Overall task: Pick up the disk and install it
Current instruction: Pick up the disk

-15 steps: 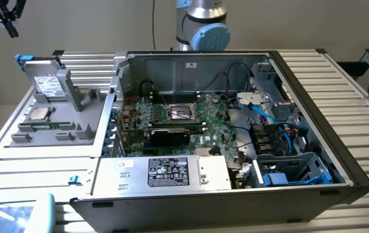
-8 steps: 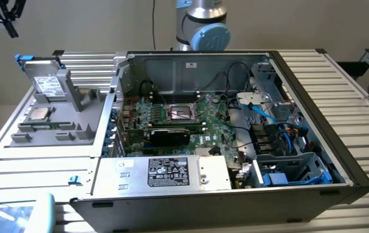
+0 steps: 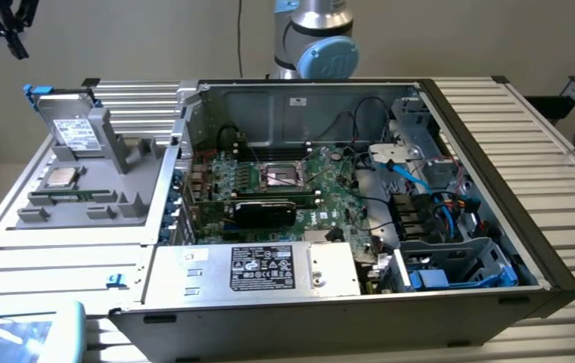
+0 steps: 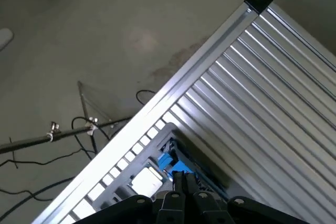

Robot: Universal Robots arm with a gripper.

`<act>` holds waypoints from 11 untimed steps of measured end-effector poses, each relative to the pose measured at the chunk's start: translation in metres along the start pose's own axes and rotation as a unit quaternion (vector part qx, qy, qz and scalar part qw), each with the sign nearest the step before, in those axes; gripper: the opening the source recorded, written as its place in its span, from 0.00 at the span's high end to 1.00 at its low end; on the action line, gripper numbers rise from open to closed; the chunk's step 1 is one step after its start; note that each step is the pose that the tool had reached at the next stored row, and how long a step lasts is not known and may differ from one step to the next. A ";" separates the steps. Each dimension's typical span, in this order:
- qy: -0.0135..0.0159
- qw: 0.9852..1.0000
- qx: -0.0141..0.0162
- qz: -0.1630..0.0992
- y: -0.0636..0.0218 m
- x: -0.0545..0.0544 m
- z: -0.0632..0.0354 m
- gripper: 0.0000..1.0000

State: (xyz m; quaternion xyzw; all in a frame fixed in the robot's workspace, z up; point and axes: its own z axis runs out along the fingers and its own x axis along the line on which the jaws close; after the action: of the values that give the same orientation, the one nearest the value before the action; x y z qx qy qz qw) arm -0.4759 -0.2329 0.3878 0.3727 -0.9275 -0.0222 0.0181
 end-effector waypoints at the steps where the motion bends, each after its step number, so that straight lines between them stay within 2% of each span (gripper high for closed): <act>1: 0.000 1.000 0.000 -0.009 0.0000 0.000 0.0000 0.89; 6: 0.003 0.999 0.001 -0.055 0.0000 0.000 0.0002 0.89; 11: 0.005 0.995 0.002 -0.100 0.0000 0.000 0.0004 0.89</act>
State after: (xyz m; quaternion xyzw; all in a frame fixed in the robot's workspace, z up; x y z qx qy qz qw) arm -0.4759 -0.2329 0.3874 0.4634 -0.8857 -0.0203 0.0202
